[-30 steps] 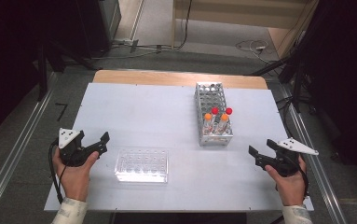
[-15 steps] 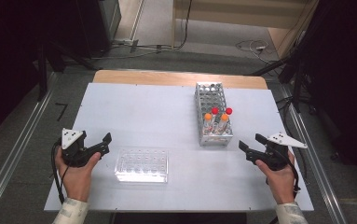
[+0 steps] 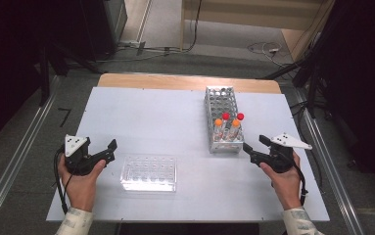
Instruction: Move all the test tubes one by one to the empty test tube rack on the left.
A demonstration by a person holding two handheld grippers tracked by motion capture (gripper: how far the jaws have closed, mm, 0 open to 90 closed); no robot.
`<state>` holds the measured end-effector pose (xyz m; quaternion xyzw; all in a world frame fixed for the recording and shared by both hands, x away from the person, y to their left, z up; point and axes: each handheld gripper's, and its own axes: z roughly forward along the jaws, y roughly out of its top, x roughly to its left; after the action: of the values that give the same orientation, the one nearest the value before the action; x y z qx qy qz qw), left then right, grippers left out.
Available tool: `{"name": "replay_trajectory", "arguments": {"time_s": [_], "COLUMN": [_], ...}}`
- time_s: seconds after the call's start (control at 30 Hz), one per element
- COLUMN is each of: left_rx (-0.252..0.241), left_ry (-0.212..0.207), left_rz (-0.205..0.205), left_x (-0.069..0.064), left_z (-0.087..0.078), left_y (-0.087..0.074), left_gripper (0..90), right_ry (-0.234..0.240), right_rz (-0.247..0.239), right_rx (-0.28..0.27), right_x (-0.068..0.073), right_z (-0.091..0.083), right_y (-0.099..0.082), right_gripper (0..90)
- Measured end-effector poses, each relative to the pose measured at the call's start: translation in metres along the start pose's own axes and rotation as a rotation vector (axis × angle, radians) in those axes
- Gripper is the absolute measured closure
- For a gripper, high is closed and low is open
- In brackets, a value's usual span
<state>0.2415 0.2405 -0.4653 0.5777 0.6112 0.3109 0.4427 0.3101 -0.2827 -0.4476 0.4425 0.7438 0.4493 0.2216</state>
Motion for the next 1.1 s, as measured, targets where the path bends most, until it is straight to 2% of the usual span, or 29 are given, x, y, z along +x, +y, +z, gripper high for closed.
{"name": "replay_trajectory", "arguments": {"time_s": [0.33,0.53,0.67,1.1], "left_rx": [-0.001,-0.005,-0.004,-0.004], "left_ry": [-0.004,-0.004,-0.003,-0.006], "left_rz": [-0.002,-0.001,-0.002,-0.005], "left_x": [0.0,0.0,0.0,0.0], "left_z": [0.0,0.0,0.0,-0.001], "left_y": [0.0,0.0,0.0,0.0], "left_gripper": [9.4,9.4,9.4,9.4], "right_ry": [-0.005,-0.004,0.004,0.008], "right_rz": [-0.014,-0.024,-0.033,-0.054], "right_rx": [-0.003,-0.006,-0.007,-0.017], "right_x": [0.004,0.005,0.007,0.01], "right_z": [0.007,0.014,0.02,0.031], "right_y": [0.004,0.006,0.008,0.012], "right_gripper": [28.9,36.6,46.2,62.3]}}
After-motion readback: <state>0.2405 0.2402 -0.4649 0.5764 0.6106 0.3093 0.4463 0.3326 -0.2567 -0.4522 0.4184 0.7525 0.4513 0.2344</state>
